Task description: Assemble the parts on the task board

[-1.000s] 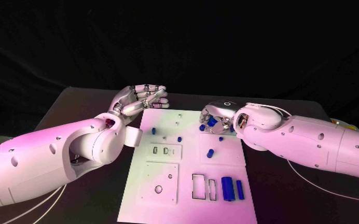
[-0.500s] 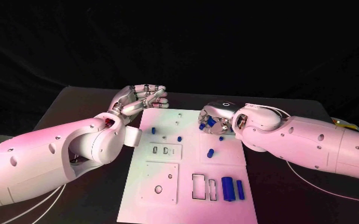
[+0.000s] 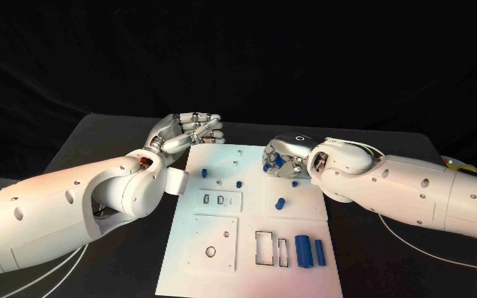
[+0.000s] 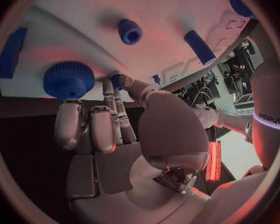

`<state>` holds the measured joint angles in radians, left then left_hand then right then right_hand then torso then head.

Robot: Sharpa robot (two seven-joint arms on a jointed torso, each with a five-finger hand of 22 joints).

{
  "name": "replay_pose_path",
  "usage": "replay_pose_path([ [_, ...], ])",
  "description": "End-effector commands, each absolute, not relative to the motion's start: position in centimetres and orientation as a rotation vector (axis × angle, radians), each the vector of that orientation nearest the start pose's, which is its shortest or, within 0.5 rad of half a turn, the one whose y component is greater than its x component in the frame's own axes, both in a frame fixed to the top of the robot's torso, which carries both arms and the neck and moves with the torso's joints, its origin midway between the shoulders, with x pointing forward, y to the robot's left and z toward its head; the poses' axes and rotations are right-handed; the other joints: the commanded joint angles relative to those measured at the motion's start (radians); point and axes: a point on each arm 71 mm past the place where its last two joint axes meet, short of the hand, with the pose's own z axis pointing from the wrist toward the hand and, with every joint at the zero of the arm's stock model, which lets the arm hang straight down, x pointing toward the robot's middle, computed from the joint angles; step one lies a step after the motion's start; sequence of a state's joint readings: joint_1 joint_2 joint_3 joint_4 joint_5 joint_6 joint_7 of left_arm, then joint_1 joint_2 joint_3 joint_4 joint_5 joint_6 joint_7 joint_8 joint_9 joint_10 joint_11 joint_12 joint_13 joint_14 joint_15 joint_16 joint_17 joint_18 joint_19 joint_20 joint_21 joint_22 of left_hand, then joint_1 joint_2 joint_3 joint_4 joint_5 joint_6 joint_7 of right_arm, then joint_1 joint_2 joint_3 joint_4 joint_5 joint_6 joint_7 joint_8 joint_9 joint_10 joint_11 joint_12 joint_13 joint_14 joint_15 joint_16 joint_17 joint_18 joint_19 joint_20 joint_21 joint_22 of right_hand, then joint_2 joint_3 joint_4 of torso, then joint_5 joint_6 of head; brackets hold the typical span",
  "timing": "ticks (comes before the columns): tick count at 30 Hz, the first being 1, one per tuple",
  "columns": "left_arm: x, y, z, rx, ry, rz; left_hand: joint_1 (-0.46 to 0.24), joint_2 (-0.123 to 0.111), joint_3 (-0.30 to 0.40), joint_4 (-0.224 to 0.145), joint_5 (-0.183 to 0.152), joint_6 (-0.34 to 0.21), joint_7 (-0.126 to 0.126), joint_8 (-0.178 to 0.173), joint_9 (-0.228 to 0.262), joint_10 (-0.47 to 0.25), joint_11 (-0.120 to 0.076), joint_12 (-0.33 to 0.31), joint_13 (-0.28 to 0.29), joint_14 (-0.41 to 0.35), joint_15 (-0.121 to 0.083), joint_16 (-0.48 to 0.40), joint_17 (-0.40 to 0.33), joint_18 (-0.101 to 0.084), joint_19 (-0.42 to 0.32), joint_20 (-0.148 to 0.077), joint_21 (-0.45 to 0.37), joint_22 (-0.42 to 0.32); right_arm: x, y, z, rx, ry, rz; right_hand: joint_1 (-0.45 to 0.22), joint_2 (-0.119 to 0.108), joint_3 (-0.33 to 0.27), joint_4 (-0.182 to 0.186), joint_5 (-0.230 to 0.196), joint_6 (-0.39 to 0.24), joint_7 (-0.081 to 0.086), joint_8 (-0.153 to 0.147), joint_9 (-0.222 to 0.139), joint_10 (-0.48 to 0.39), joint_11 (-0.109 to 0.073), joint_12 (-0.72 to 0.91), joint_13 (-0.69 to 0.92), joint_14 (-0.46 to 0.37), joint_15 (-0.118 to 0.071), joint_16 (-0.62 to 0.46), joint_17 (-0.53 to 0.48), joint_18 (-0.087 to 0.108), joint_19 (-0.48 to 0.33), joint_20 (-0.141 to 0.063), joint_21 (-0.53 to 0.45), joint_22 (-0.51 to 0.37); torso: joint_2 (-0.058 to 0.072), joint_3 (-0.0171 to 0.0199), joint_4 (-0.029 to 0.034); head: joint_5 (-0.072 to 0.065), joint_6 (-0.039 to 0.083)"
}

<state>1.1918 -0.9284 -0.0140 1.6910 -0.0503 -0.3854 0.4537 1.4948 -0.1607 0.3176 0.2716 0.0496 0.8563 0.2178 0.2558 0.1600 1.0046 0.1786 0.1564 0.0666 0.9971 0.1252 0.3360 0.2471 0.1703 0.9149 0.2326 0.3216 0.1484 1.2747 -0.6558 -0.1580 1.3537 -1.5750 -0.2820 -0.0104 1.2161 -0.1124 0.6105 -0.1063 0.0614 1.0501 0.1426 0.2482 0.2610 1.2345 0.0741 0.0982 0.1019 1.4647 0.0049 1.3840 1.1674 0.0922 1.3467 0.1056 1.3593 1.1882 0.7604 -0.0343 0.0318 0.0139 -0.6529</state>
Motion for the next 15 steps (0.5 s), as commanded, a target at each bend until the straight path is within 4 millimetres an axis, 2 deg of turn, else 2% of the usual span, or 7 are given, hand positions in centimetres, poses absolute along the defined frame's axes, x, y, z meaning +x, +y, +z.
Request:
replay_pose_path([
  [1,46.0,20.3,-15.3,-1.020,1.363,-1.618,-0.002,-0.007,-0.004,-0.001,0.003,-0.003,0.023,-0.007,-0.002,0.004,0.002,-0.005,0.000,0.002,0.004,-0.006,0.001,0.012,-0.001,0.004,-0.001,-0.002,50.7,-14.6,-19.5,-0.421,1.612,0.640,0.011,0.038,0.012,0.004,-0.005,0.011,-0.006,0.020,0.029,0.013,-0.003,0.004,0.004,0.036,-0.010,0.006,-0.004,-0.012,0.003,-0.001,0.003,0.002,0.002,-0.0002,-0.0006,0.001,0.001],
  [15,46.1,20.6,-15.4,-1.028,1.368,-1.603,-0.001,-0.006,-0.003,-0.002,0.003,-0.009,0.027,-0.011,-0.003,-0.002,0.005,-0.011,-0.001,0.002,0.006,-0.008,0.004,0.012,-0.001,0.004,-0.001,-0.003,50.7,-14.2,-18.5,-0.349,1.521,0.652,0.012,0.034,0.016,0.001,-0.001,0.013,-0.010,0.035,0.048,0.017,-0.006,0.000,0.007,0.036,-0.013,0.008,-0.003,-0.012,0.003,-0.005,0.005,0.005,0.003,-0.0012,-0.0001,0.001,0.008],
])
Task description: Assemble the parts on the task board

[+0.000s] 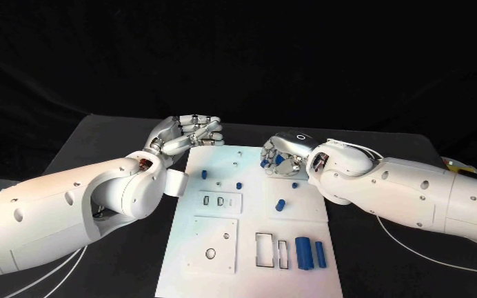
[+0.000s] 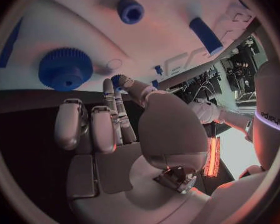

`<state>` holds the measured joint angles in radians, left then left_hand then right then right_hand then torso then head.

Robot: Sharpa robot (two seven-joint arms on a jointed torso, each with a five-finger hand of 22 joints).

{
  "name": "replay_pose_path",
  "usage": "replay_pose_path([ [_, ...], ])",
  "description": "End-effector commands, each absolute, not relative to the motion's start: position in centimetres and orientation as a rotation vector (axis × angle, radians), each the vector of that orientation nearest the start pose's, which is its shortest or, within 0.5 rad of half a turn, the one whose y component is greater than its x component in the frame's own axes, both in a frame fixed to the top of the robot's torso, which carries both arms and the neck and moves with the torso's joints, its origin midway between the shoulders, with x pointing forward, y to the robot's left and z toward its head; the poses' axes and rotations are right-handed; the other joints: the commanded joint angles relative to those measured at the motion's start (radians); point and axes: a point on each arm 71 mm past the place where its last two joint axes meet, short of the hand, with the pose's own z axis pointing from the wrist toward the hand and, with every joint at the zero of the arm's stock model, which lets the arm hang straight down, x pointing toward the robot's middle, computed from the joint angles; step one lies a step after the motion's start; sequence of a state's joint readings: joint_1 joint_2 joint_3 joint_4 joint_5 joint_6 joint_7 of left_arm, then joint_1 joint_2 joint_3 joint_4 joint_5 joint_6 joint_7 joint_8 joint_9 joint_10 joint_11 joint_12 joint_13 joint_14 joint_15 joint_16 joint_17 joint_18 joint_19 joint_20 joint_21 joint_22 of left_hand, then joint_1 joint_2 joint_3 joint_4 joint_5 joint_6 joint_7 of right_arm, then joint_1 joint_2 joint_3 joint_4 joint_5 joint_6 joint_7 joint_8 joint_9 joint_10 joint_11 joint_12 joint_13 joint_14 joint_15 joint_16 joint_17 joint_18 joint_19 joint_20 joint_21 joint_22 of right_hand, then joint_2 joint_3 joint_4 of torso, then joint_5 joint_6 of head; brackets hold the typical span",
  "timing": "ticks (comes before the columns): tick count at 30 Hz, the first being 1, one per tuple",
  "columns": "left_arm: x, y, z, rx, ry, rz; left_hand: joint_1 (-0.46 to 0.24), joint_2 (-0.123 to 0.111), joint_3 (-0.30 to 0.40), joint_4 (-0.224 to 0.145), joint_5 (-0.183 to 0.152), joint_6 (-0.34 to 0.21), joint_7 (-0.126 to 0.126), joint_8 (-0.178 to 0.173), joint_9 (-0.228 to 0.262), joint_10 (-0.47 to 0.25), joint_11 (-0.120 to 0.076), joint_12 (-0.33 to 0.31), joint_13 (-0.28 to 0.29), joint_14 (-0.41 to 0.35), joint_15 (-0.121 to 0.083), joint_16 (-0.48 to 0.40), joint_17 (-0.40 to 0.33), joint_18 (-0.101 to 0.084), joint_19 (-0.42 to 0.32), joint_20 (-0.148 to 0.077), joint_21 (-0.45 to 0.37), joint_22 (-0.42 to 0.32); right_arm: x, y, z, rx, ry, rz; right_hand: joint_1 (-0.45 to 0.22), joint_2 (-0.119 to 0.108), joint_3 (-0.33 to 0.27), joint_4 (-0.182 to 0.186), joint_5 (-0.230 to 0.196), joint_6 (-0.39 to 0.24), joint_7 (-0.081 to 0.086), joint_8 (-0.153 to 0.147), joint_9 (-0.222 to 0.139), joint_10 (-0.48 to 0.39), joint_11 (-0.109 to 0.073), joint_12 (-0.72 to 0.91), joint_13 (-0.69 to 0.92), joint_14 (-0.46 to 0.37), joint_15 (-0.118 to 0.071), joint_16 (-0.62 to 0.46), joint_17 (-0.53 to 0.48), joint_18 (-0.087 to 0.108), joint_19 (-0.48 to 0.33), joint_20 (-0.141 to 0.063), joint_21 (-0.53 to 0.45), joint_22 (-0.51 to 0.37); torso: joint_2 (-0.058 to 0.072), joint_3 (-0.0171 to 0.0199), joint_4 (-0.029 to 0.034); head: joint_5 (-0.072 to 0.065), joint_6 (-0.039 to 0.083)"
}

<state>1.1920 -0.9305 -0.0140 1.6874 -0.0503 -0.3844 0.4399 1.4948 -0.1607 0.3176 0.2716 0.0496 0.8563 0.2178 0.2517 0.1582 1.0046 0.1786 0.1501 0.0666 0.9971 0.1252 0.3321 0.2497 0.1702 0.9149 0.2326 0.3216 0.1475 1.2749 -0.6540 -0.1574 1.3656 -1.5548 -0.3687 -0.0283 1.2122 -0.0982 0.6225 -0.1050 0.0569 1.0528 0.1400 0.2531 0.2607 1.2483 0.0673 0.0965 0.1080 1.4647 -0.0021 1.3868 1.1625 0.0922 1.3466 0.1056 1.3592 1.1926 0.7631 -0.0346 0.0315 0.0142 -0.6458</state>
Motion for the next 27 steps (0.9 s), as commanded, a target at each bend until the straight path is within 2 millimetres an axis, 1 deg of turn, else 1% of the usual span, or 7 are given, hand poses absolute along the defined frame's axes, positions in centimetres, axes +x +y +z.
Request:
replay_pose_path([
  [1,46.1,20.6,-15.4,-1.028,1.368,-1.603,-0.001,-0.006,-0.003,-0.002,0.003,-0.009,0.027,-0.007,-0.001,-0.002,0.005,-0.004,-0.001,0.002,0.006,-0.004,0.002,0.012,-0.001,0.004,-0.001,-0.002,50.8,-14.1,-18.3,-0.341,1.510,0.651,0.015,0.018,0.004,0.000,0.003,0.009,-0.007,0.031,0.049,0.002,0.001,0.001,0.001,0.036,-0.005,0.006,0.002,-0.012,0.003,-0.005,0.005,0.002,0.001,-0.0007,0.0002,0.002,0.004],
  [8,46.1,20.6,-15.4,-1.027,1.368,-1.605,-0.002,-0.006,-0.003,-0.002,0.003,-0.011,0.028,-0.007,-0.002,-0.004,0.006,-0.006,-0.001,0.000,0.007,-0.005,0.002,0.012,-0.002,0.005,-0.002,-0.002,51.6,-13.4,-17.8,-0.296,1.470,0.649,0.007,0.014,0.005,0.004,0.002,0.000,-0.005,0.032,0.056,-0.002,0.003,-0.004,0.001,0.036,-0.004,0.007,0.002,-0.013,0.004,-0.005,0.007,0.006,0.004,-0.0012,0.0022,0.001,0.006],
  [12,46.1,20.5,-15.4,-1.026,1.369,-1.609,-0.002,-0.006,-0.003,-0.002,0.003,-0.011,0.028,-0.008,-0.002,-0.004,0.006,-0.006,-0.001,0.000,0.007,-0.006,0.002,0.012,-0.002,0.005,-0.002,-0.002,52.0,-12.6,-17.7,-0.283,1.453,0.660,0.004,0.012,0.005,0.006,0.002,-0.004,-0.004,0.032,0.059,-0.004,0.004,-0.007,0.001,0.036,-0.003,0.008,0.001,-0.013,0.005,-0.004,0.008,0.009,0.006,-0.0011,0.0029,0.001,0.007],
  [18,46.0,20.4,-15.3,-1.023,1.370,-1.614,-0.002,-0.005,-0.003,-0.002,0.003,-0.011,0.028,-0.008,-0.002,-0.004,0.006,-0.006,-0.001,-0.001,0.007,-0.006,0.002,0.012,-0.002,0.005,-0.002,-0.002,52.0,-11.1,-17.6,-0.286,1.445,0.685,0.000,0.010,0.004,0.009,0.001,-0.007,-0.004,0.032,0.062,-0.004,0.005,-0.009,0.001,0.035,-0.003,0.008,0.001,-0.013,0.005,-0.004,0.009,0.009,0.009,-0.0051,0.0072,0.000,0.005],
  [21,46.0,20.3,-15.3,-1.023,1.371,-1.616,-0.002,-0.005,-0.003,-0.002,0.003,-0.011,0.028,-0.008,-0.002,-0.004,0.006,-0.006,-0.001,-0.001,0.007,-0.006,0.002,0.012,-0.002,0.005,-0.002,-0.002,52.0,-10.7,-17.7,-0.289,1.445,0.691,0.000,0.009,0.004,0.009,0.001,-0.007,-0.004,0.033,0.062,-0.005,0.005,-0.009,0.001,0.036,-0.003,0.009,0.002,-0.013,0.004,-0.004,0.008,0.008,0.010,-0.0065,0.0094,0.000,0.005],
  [24,46.0,20.2,-15.3,-1.022,1.371,-1.618,-0.002,-0.005,-0.003,-0.002,0.003,-0.011,0.028,-0.008,-0.002,-0.004,0.006,-0.006,-0.001,-0.001,0.007,-0.006,0.002,0.012,-0.002,0.005,-0.002,-0.002,52.1,-10.3,-17.8,-0.292,1.447,0.693,0.000,0.009,0.004,0.009,0.001,-0.007,-0.004,0.033,0.062,-0.005,0.005,-0.009,0.001,0.036,-0.003,0.009,0.002,-0.013,0.004,-0.004,0.008,0.008,0.009,-0.0062,0.0090,0.001,0.005],
  [27,46.0,20.2,-15.3,-1.021,1.371,-1.619,-0.003,-0.005,-0.003,-0.002,0.002,-0.012,0.028,-0.008,-0.002,-0.004,0.007,-0.007,-0.001,-0.002,0.008,-0.007,0.003,0.012,-0.003,0.005,-0.002,-0.003,52.2,-10.0,-17.9,-0.292,1.450,0.694,-0.001,0.008,0.004,0.009,0.000,-0.009,-0.004,0.033,0.063,-0.005,0.005,-0.010,0.001,0.035,-0.002,0.009,0.001,-0.013,0.003,-0.003,0.007,0.006,0.010,-0.0069,0.0094,0.004,0.004],
])
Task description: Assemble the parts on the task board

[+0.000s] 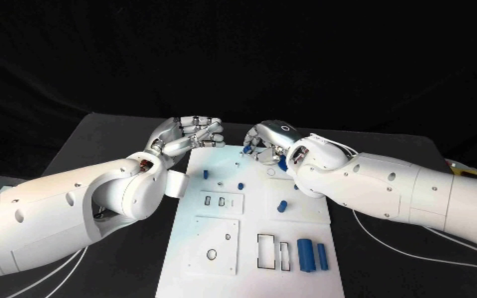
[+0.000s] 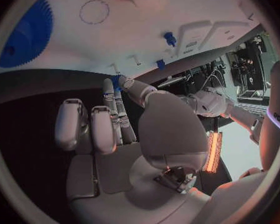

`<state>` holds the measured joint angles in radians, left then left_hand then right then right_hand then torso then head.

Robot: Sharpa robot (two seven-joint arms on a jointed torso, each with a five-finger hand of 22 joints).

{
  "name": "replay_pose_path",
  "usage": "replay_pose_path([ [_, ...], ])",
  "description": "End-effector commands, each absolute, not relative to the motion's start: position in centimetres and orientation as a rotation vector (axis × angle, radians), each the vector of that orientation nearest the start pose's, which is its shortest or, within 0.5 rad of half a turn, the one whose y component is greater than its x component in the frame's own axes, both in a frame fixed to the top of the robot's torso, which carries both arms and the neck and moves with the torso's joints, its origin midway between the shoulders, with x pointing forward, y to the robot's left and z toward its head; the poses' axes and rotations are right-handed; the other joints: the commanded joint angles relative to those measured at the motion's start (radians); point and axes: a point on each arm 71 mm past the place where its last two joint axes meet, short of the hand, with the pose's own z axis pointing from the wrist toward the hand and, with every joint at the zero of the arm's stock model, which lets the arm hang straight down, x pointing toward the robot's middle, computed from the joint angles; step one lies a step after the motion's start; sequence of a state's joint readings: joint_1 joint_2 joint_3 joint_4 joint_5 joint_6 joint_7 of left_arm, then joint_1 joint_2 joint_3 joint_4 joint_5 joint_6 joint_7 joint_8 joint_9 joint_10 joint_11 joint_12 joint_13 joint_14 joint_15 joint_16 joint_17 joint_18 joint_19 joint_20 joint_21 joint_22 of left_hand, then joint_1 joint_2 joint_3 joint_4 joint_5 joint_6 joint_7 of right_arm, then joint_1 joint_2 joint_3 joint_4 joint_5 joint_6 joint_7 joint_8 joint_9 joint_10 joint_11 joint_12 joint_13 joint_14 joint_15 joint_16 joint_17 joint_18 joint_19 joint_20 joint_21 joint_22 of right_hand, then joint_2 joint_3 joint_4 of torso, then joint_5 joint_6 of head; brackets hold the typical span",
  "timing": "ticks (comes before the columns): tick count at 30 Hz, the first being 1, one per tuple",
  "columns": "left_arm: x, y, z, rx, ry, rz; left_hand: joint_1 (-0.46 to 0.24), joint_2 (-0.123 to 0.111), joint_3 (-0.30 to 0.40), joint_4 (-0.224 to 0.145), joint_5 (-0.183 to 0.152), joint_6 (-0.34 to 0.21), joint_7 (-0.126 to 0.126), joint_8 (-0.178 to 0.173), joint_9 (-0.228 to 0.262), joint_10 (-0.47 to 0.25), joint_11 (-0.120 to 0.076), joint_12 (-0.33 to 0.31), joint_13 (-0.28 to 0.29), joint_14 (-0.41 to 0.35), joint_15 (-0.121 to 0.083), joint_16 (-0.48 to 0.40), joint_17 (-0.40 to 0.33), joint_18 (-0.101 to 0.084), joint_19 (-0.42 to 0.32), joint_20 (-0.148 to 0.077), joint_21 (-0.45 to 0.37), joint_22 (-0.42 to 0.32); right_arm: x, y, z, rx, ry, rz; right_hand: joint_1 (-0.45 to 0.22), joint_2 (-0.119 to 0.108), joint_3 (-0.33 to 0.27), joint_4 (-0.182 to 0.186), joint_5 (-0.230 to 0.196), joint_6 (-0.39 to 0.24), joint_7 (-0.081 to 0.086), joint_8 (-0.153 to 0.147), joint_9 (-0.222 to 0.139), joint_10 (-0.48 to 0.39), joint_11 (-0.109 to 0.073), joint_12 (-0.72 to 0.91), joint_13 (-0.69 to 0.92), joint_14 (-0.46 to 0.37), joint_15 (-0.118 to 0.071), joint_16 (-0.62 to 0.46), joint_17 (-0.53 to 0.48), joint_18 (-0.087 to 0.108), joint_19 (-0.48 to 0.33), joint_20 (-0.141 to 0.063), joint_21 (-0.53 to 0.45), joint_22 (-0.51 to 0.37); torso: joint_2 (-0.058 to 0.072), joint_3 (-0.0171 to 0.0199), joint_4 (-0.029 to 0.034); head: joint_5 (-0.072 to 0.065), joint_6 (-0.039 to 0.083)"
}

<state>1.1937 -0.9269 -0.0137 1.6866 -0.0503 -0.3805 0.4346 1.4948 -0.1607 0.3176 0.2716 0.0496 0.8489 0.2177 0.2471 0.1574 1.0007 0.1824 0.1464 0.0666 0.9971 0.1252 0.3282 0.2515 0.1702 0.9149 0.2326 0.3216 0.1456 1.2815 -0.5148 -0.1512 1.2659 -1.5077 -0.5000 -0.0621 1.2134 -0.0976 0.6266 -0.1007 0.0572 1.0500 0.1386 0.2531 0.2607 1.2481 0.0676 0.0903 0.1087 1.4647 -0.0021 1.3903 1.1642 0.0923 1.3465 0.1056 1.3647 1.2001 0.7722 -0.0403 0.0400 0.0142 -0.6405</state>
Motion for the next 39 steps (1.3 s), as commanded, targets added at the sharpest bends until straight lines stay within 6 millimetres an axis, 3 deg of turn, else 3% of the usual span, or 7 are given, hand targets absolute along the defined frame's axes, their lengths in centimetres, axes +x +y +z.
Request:
replay_pose_path([
  [1,46.0,20.2,-15.3,-1.021,1.372,-1.620,-0.003,-0.005,-0.003,-0.002,0.002,-0.004,0.028,-0.003,-0.001,0.000,0.003,-0.003,-0.001,-0.002,0.008,-0.003,0.001,0.012,-0.003,0.005,-0.002,-0.001,52.2,-9.9,-18.0,-0.293,1.452,0.694,-0.003,0.007,0.000,0.005,0.000,-0.006,-0.002,0.033,0.063,-0.005,0.005,-0.004,0.001,0.035,-0.002,0.005,0.000,-0.013,0.003,-0.003,0.001,-0.001,0.001,-0.0013,0.0012,0.004,-0.001],
  [18,46.1,19.9,-14.8,-1.011,1.368,-1.627,-0.003,-0.005,-0.003,-0.002,0.002,-0.004,0.028,-0.003,-0.001,0.000,0.003,-0.003,-0.001,-0.002,0.008,-0.003,0.001,0.012,-0.003,0.005,-0.002,-0.001,52.5,-8.9,-18.9,-0.305,1.493,0.682,-0.007,0.004,-0.001,0.007,0.000,-0.011,-0.001,0.033,0.067,-0.008,0.006,-0.006,0.001,0.034,-0.001,0.004,-0.006,-0.011,-0.002,-0.003,-0.003,-0.008,0.005,-0.0030,-0.0008,0.014,-0.006],
  [26,46.2,19.8,-14.6,-1.005,1.366,-1.632,-0.003,-0.005,-0.003,-0.002,0.002,-0.005,0.029,-0.004,-0.001,-0.001,0.003,-0.004,-0.001,-0.003,0.008,-0.004,0.002,0.011,-0.004,0.006,-0.003,-0.002,52.8,-8.7,-19.4,-0.308,1.512,0.669,-0.009,0.001,0.000,0.009,-0.001,-0.016,0.000,0.032,0.069,-0.011,0.007,-0.009,0.001,0.034,0.000,0.003,-0.009,-0.010,-0.005,-0.002,-0.005,-0.012,0.007,-0.0052,0.0010,0.011,-0.006],
  [32,46.2,19.7,-14.5,-1.004,1.366,-1.633,-0.003,-0.005,-0.003,-0.002,0.002,-0.005,0.029,-0.004,-0.001,-0.001,0.003,-0.004,-0.001,-0.003,0.008,-0.004,0.002,0.011,-0.004,0.006,-0.003,-0.002,52.7,-8.4,-19.7,-0.314,1.523,0.674,-0.015,-0.005,-0.001,0.012,-0.001,-0.023,0.003,0.031,0.073,-0.015,0.010,-0.013,0.001,0.032,0.002,0.001,-0.016,-0.009,-0.009,0.000,-0.009,-0.017,0.007,-0.0044,-0.0005,0.015,-0.008],
  [34,46.2,19.7,-14.5,-1.004,1.366,-1.633,-0.003,-0.005,-0.003,-0.002,0.002,-0.005,0.029,-0.004,-0.001,-0.001,0.003,-0.004,-0.001,-0.003,0.008,-0.004,0.002,0.011,-0.004,0.006,-0.003,-0.002,52.7,-8.3,-19.8,-0.313,1.526,0.674,-0.024,-0.015,-0.003,0.017,-0.001,-0.040,0.010,0.025,0.077,-0.032,0.016,-0.023,-0.001,0.028,0.006,-0.003,-0.027,-0.007,-0.017,0.003,-0.016,-0.027,0.007,-0.0047,-0.0009,0.016,-0.008],
  [37,46.3,19.7,-14.4,-1.003,1.365,-1.632,-0.003,-0.005,-0.003,-0.002,0.002,-0.005,0.029,-0.004,-0.001,-0.001,0.003,-0.004,-0.001,-0.003,0.008,-0.004,0.002,0.011,-0.004,0.006,-0.003,-0.002,52.8,-8.3,-19.8,-0.307,1.526,0.675,-0.046,-0.056,-0.020,0.031,0.001,-0.113,0.045,-0.018,0.071,-0.112,0.046,-0.027,-0.018,0.013,0.032,-0.025,-0.077,0.004,-0.058,0.023,-0.054,-0.082,0.007,-0.0050,-0.0008,0.016,-0.007],
  [39,46.3,19.8,-14.4,-1.003,1.365,-1.632,-0.003,-0.005,-0.003,-0.002,0.002,-0.005,0.029,-0.004,-0.001,-0.001,0.003,-0.004,-0.001,-0.003,0.008,-0.004,0.002,0.011,-0.004,0.006,-0.003,-0.002,52.8,-8.4,-19.8,-0.304,1.525,0.673,-0.047,-0.069,-0.030,0.032,0.002,-0.138,0.055,-0.035,0.066,-0.137,0.055,-0.026,-0.024,0.008,0.039,-0.032,-0.094,0.008,-0.070,0.030,-0.066,-0.100,0.007,-0.0048,-0.0008,0.016,-0.006],
])
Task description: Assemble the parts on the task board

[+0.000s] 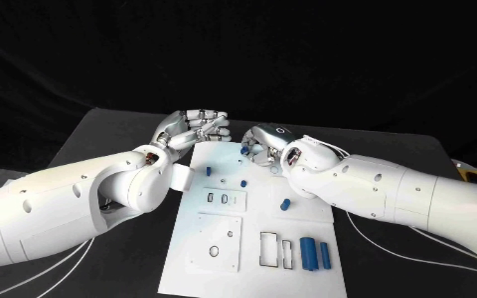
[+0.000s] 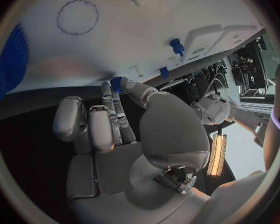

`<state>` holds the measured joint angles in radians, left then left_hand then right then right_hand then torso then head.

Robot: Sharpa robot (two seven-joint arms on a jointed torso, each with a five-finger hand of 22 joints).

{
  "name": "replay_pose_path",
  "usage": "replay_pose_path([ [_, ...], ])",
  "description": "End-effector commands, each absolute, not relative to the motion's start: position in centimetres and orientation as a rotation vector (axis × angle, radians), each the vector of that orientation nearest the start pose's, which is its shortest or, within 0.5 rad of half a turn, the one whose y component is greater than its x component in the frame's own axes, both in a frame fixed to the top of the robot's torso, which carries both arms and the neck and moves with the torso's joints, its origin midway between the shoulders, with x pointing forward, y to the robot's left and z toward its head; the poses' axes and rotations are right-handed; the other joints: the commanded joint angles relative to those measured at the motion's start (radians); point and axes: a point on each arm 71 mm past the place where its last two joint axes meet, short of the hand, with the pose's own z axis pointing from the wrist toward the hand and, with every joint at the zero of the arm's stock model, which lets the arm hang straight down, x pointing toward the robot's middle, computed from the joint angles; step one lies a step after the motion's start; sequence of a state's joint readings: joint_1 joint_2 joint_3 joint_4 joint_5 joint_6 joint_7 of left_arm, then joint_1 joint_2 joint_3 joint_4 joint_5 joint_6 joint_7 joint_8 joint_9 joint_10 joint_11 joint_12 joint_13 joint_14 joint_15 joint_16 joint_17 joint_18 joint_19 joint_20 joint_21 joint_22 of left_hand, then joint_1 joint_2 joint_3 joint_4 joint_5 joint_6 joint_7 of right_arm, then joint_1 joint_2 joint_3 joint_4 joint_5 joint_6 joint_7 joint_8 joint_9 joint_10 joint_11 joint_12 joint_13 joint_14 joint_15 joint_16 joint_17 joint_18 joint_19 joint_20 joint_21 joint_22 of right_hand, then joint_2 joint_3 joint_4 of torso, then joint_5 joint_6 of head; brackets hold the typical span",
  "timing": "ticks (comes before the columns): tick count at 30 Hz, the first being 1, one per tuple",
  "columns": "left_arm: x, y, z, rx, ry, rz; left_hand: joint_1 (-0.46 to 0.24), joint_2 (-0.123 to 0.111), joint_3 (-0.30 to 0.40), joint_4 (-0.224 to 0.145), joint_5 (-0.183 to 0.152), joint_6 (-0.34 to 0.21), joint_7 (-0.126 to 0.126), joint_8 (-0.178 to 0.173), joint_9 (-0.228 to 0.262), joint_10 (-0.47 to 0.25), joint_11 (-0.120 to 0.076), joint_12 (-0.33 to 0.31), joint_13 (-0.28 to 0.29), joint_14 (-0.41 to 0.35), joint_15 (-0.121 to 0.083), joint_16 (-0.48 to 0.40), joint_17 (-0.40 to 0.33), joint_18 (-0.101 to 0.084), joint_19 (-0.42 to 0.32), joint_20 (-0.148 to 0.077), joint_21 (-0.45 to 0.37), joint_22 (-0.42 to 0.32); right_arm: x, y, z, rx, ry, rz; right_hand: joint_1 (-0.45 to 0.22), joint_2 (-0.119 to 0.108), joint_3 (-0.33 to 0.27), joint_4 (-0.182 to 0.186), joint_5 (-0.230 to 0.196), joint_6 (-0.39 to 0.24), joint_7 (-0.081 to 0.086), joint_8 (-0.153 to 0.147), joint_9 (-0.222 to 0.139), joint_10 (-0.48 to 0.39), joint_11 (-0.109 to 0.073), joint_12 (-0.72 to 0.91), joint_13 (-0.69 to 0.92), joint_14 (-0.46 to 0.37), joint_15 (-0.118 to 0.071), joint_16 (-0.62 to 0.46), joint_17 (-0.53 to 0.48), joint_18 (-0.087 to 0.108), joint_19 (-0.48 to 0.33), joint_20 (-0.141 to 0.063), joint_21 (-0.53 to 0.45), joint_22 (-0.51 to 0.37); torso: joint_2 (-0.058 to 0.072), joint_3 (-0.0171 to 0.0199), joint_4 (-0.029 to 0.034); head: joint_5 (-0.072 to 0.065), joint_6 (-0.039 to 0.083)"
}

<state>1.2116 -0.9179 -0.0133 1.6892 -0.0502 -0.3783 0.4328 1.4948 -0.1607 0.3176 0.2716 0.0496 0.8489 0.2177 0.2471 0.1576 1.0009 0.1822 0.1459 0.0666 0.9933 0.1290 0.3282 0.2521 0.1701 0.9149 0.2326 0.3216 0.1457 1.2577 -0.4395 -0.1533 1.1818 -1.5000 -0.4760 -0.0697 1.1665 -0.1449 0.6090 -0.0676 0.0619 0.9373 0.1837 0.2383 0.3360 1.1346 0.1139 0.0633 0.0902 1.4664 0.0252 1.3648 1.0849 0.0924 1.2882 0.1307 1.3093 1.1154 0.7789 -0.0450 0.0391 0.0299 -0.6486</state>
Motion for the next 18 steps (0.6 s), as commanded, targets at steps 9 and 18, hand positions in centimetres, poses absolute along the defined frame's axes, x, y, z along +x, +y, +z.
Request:
replay_pose_path([
  [9,46.4,20.2,-14.4,-1.009,1.359,-1.622,-0.003,-0.005,-0.003,-0.002,0.002,-0.005,0.029,-0.004,-0.002,-0.001,0.004,-0.004,-0.001,0.000,0.004,-0.004,0.001,0.012,-0.004,0.006,-0.003,-0.002,52.0,-10.1,-19.3,-0.285,1.513,0.680,-0.001,-0.047,-0.050,0.003,0.006,-0.040,0.018,-0.039,-0.009,-0.064,0.018,0.016,-0.013,0.001,0.021,-0.010,-0.030,0.012,-0.019,0.018,-0.022,-0.025,-0.002,0.0022,-0.0055,-0.001,0.007],
  [18,46.5,20.6,-14.5,-1.019,1.352,-1.615,-0.004,-0.004,-0.003,-0.003,0.003,-0.005,0.029,-0.004,-0.002,-0.001,0.004,-0.005,0.000,-0.001,0.005,-0.006,0.003,0.012,-0.005,0.006,-0.004,-0.003,50.7,-15.2,-17.1,-0.104,1.527,0.739,0.007,-0.040,-0.065,0.021,0.031,-0.028,0.005,-0.049,-0.006,0.032,-0.002,0.077,0.004,0.012,0.006,0.013,-0.001,0.001,0.020,0.008,0.010,0.032,-0.014,0.0079,-0.0203,-0.007,0.013],
])
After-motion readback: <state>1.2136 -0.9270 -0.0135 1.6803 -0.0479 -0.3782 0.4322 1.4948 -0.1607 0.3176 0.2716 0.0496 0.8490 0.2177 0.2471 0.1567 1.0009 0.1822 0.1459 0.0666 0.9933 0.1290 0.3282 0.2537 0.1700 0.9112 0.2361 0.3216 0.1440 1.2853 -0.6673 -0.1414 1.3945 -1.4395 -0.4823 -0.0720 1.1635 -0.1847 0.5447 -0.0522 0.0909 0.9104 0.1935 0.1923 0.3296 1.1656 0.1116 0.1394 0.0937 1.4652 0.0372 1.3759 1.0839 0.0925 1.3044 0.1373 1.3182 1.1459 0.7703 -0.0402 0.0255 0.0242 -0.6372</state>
